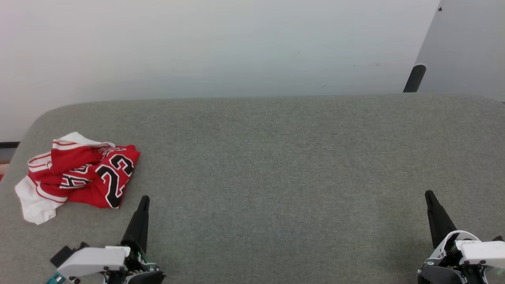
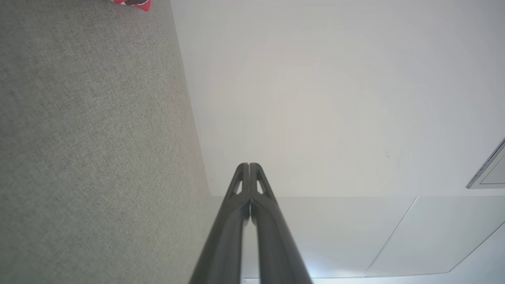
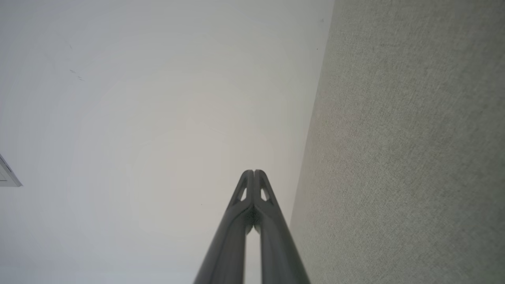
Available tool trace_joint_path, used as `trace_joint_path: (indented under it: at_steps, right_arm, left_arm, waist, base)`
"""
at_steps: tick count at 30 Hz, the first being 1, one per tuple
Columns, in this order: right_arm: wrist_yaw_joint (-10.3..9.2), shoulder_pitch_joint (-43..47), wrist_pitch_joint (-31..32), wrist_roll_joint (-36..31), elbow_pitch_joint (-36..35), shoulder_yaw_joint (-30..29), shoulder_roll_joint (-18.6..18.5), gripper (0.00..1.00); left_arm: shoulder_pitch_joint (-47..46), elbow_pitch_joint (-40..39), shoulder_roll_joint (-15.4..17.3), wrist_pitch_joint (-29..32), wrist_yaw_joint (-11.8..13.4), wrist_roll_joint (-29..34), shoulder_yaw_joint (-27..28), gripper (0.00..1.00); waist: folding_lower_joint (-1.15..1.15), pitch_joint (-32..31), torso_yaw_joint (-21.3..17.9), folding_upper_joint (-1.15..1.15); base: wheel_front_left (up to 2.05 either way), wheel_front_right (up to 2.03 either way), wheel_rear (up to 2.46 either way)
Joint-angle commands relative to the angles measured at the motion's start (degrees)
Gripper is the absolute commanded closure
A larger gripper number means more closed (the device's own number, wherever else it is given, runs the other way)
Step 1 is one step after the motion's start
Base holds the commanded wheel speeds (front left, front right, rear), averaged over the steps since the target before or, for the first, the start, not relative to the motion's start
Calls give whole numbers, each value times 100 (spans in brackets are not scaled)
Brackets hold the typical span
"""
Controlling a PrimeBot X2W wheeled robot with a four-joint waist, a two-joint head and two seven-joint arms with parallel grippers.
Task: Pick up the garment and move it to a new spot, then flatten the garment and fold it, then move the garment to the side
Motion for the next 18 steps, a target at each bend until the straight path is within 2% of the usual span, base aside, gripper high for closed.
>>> trace_joint_path:
  at_steps: [1,18]
  right_arm:
    - [2,-16,0,27,-4,13,16,100]
    - [2,-16,-1,27,-4,13,16,100]
  left_arm:
    - [-58,0,2,9,-28,-21,11,100]
    - [-58,0,2,8,-28,-21,11,100]
  waist:
    - [0,0,0,0]
    - [0,0,0,0]
  base:
    - [0,0,0]
    - [0,0,0]
